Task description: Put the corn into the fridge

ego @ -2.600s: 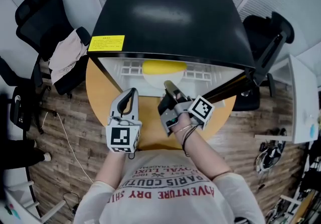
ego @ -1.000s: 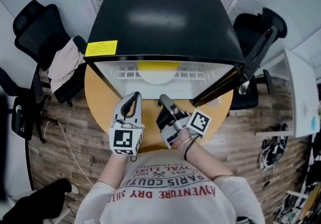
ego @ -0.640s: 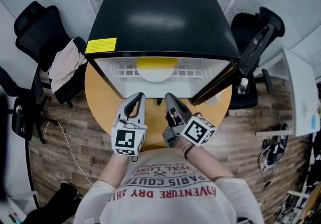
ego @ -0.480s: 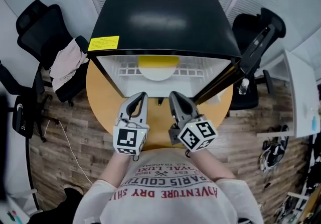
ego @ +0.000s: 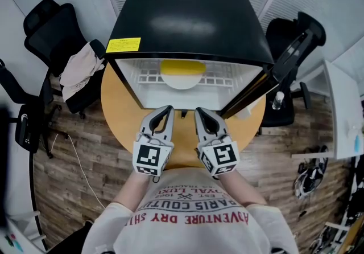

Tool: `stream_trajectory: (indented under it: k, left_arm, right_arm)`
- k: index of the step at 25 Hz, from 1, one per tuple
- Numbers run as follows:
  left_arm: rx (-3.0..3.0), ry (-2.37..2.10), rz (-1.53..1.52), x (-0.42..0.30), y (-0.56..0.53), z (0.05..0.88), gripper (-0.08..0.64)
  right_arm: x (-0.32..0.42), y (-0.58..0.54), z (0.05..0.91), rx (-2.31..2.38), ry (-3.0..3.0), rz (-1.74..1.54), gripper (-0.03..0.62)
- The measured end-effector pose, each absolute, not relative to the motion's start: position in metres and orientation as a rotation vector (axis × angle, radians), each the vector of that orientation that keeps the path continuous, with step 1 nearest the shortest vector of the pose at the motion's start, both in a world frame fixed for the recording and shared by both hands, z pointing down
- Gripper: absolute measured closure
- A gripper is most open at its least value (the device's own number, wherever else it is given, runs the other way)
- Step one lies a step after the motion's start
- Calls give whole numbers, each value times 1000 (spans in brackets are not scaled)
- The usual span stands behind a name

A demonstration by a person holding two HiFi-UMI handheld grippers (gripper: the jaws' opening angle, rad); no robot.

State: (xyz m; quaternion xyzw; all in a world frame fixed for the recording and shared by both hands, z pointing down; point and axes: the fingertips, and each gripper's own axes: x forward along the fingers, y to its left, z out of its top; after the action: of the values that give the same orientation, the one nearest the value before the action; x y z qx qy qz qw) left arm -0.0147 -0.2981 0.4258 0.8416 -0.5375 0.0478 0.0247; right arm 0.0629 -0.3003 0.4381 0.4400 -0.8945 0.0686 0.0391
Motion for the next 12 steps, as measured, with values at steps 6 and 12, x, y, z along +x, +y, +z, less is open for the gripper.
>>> stream_trajectory:
  k: [6, 12]
  left_arm:
    - [2633, -1620, 166, -4, -291, 425, 535]
    - [2638, -1627, 171, -1, -288, 423, 535]
  right_arm:
    - [68, -300, 437, 1357, -2718, 247, 565]
    - [71, -296, 430, 1367, -2720, 207, 565]
